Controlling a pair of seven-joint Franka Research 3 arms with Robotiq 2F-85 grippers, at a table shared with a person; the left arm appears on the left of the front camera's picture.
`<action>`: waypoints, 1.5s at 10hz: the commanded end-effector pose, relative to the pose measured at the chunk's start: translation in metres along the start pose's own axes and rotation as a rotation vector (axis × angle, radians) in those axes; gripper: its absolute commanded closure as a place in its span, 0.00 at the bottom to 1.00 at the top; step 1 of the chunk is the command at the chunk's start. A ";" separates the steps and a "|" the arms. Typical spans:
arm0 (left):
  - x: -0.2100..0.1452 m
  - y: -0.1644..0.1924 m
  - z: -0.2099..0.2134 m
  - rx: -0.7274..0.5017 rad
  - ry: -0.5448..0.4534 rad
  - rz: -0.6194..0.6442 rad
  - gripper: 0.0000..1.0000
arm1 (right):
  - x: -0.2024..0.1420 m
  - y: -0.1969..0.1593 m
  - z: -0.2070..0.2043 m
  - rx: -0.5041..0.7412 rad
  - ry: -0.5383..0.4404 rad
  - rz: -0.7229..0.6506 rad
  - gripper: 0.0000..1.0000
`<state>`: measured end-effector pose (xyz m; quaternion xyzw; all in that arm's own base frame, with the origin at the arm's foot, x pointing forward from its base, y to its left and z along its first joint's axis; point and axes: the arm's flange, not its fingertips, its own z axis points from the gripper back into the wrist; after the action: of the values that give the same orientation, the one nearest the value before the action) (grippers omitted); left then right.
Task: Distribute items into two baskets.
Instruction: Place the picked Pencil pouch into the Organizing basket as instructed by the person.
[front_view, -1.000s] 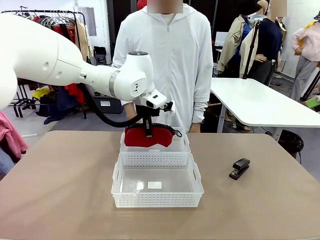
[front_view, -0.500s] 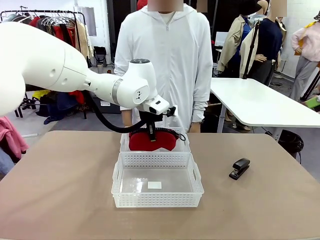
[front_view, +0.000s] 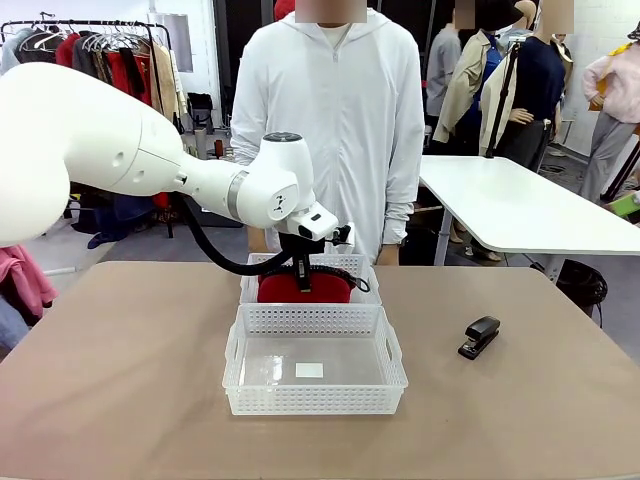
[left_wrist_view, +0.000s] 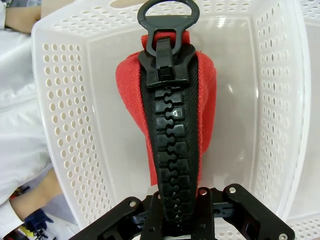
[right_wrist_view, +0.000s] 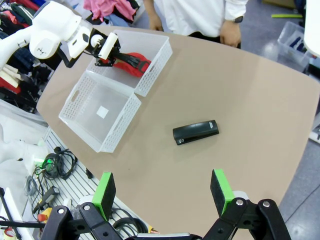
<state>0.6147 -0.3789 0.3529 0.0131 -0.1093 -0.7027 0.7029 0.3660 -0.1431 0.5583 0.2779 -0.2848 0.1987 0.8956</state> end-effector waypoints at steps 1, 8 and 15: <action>0.001 0.003 0.005 0.004 -0.004 -0.032 1.00 | 0.001 0.002 0.000 0.004 -0.004 0.005 0.00; 0.002 0.000 0.000 0.000 -0.003 -0.011 1.00 | 0.001 0.002 0.000 0.004 -0.004 0.005 0.00; -0.011 -0.010 0.043 0.042 -0.024 0.016 0.00 | 0.001 0.002 0.000 0.004 -0.004 0.005 0.00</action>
<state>0.6136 -0.3715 0.3867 0.0237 -0.1275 -0.6976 0.7046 0.3661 -0.1431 0.5582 0.2779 -0.2847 0.1987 0.8957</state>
